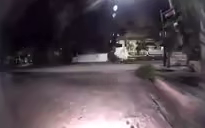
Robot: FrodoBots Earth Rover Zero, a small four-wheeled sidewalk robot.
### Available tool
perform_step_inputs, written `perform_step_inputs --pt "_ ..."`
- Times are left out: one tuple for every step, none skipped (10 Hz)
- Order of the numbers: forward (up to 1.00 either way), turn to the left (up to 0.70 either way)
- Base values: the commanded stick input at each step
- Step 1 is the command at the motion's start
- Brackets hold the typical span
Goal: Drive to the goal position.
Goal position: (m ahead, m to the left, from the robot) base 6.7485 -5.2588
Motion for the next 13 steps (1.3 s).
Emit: perform_step_inputs --pt "0.6 0.0" --pt "0.6 0.0" --pt "0.6 0.0" --pt "0.6 0.0" --pt "0.6 0.0" --pt "0.6 0.0" --pt "0.6 0.0" --pt "0.6 0.0" --pt "0.6 0.0" --pt "0.6 0.0" --pt "0.6 0.0" --pt "0.6 0.0" --pt "0.6 0.0"
